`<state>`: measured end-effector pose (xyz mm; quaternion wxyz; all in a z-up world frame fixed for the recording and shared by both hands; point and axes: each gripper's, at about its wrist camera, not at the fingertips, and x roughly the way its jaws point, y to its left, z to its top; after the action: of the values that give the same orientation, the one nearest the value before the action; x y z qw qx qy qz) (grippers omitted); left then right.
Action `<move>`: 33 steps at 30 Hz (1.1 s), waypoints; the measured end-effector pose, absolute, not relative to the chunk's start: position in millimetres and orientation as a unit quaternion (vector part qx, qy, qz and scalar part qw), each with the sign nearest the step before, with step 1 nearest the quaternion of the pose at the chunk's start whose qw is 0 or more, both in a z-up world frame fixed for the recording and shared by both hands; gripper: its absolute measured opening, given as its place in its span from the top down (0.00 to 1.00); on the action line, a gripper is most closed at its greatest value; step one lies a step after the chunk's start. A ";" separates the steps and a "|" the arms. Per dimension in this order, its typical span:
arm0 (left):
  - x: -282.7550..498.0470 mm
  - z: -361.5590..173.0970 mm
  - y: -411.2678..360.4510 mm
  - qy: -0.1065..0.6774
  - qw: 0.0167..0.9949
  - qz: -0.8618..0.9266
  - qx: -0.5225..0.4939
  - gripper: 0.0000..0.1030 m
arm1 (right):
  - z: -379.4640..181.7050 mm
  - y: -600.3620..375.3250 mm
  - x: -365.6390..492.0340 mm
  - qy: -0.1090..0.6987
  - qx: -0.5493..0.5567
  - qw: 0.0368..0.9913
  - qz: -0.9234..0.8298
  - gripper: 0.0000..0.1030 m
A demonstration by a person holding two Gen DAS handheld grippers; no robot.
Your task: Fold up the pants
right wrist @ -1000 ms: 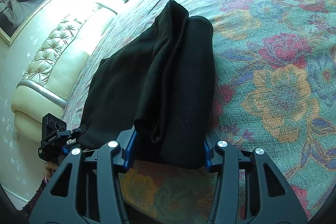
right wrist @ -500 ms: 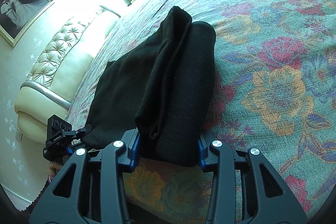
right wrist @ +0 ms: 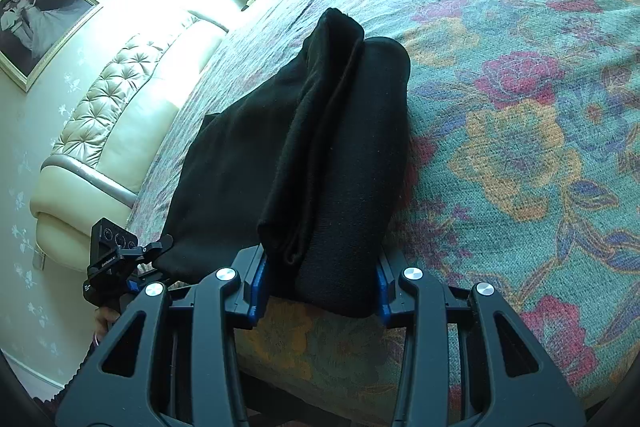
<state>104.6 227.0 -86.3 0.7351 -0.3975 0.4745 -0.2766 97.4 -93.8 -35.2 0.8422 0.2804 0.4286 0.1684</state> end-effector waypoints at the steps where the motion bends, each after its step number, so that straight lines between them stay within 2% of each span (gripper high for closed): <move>1: 105.0 -85.8 227.4 0.475 0.735 -0.277 -0.397 0.64 | -35.5 -94.3 96.9 0.429 0.281 0.842 0.168 0.62; 20: 108.7 -88.8 231.9 0.472 0.731 -0.284 -0.402 0.64 | -38.1 -90.3 100.5 0.434 0.262 0.847 0.160 0.60; 25: 107.6 -88.6 230.8 0.470 0.731 -0.285 -0.404 0.62 | -44.7 -100.2 100.1 0.439 0.291 0.834 0.165 0.51; 29: 106.9 -87.7 229.3 0.468 0.731 -0.285 -0.405 0.58 | -55.4 -111.8 100.0 0.443 0.334 0.814 0.170 0.48; 33: 104.6 -82.8 226.0 0.467 0.742 -0.278 -0.393 0.53 | -53.6 -112.4 97.1 0.444 0.330 0.816 0.166 0.42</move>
<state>104.6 226.0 -82.8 0.7418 -0.3928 0.4669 -0.2782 97.1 -112.4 -53.6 0.8163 0.3304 0.4437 0.1664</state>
